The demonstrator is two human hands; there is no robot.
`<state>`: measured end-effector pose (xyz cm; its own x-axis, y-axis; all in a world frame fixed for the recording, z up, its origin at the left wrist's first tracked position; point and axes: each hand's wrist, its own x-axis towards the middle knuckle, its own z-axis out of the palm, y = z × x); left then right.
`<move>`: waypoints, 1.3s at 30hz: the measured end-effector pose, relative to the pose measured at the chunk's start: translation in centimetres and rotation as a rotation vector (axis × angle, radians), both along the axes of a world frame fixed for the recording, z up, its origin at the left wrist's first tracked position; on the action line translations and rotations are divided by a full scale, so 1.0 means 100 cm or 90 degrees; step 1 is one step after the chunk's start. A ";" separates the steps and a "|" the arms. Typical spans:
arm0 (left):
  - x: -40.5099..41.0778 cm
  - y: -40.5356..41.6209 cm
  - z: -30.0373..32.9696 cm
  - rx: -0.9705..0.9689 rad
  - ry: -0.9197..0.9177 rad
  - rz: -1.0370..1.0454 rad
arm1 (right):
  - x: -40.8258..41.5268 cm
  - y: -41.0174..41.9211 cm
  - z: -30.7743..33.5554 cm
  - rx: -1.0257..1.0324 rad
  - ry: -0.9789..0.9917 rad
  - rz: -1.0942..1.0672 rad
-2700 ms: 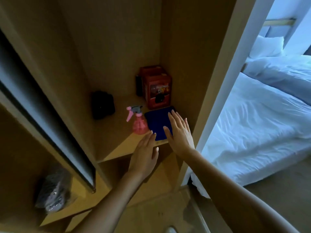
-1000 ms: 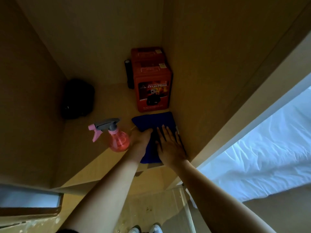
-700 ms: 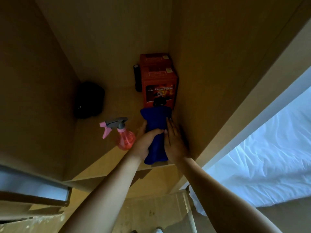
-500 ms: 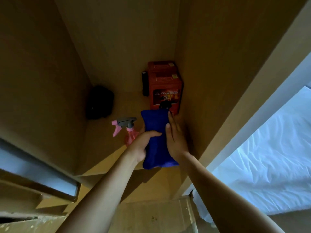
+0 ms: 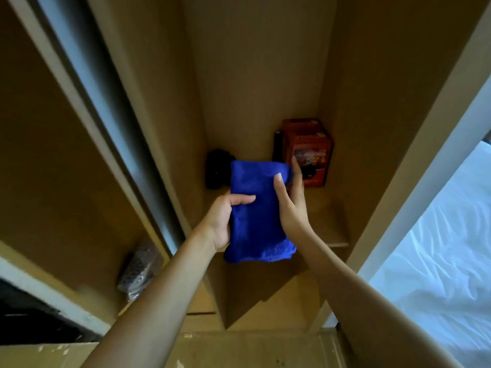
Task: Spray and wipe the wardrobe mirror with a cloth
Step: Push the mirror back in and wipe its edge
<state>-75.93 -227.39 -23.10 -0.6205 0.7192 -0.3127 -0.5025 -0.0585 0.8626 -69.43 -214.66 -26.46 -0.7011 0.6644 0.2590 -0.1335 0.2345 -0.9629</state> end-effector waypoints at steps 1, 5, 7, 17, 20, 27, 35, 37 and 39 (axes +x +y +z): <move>0.000 -0.018 0.006 -0.001 0.009 0.004 | 0.000 -0.018 0.005 -0.007 0.008 0.008; -0.001 -0.087 0.024 0.001 0.035 0.031 | -0.003 -0.088 0.024 0.005 0.017 0.015; -0.003 -0.119 0.035 0.010 0.057 0.042 | -0.009 -0.118 0.033 0.032 0.028 -0.007; -0.021 -0.196 0.088 0.036 0.222 0.188 | -0.044 -0.204 0.090 0.241 0.097 -0.062; -0.033 -0.197 0.111 0.037 0.262 0.241 | -0.061 -0.207 0.112 0.314 0.131 -0.069; -0.061 -0.183 0.170 0.084 0.307 0.335 | -0.108 -0.194 0.170 0.479 0.174 -0.163; -0.092 -0.174 0.241 0.174 0.386 0.384 | -0.144 -0.183 0.244 0.585 0.270 -0.237; -0.097 -0.172 0.263 0.203 0.421 0.384 | -0.149 -0.183 0.266 0.590 0.290 -0.270; -0.101 -0.170 0.280 0.238 0.452 0.388 | -0.152 -0.184 0.286 0.601 0.294 -0.300</move>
<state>-86.01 -244.37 4.93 -0.8703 0.1941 0.4527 0.3258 -0.4625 0.8246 -84.64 -233.03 2.14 -0.1430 0.2401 0.9601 -0.1349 0.9563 -0.2592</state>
